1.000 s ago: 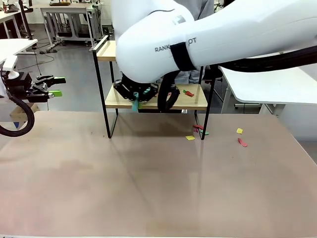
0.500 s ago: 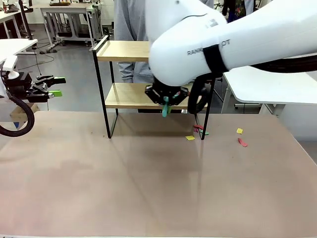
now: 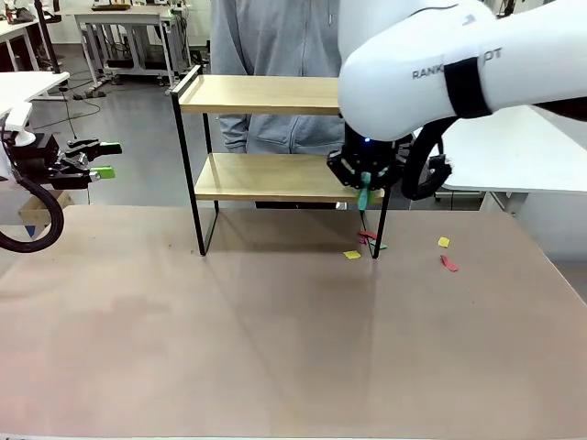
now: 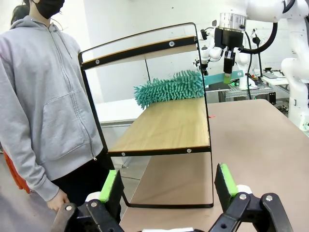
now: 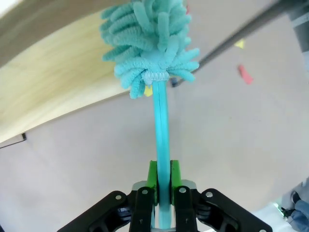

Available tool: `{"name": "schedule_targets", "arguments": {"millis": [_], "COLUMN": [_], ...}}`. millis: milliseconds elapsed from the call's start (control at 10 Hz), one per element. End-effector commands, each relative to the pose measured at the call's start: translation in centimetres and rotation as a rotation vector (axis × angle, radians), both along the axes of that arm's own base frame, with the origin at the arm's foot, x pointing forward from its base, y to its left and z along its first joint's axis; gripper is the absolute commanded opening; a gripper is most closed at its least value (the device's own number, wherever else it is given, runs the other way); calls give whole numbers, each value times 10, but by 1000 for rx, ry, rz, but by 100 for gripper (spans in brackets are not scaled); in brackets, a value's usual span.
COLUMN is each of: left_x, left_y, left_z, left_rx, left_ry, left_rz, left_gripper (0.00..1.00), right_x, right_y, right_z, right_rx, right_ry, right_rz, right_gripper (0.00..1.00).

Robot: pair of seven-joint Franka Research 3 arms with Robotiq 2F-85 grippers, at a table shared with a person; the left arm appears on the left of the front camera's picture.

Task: Clean the shelf.
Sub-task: Clean the specific section of the Shelf indicated by the human with the Duster.

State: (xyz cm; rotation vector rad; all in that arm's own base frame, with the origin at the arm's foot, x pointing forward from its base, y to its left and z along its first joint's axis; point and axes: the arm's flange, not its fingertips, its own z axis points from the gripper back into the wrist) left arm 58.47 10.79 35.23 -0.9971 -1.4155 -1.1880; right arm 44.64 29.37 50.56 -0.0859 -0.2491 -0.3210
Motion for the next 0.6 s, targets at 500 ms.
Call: {"name": "schedule_targets", "arguments": {"millis": [500], "left_x": [-3], "left_y": [0], "left_z": [4], "left_rx": [-3], "left_ry": [-3], "left_rz": [2], "left_gripper": [100], "right_x": [-13], "right_y": [-4], "right_z": [13], "right_rx": [-40], "right_ry": [-11], "right_rz": [8], "right_gripper": [13]}}
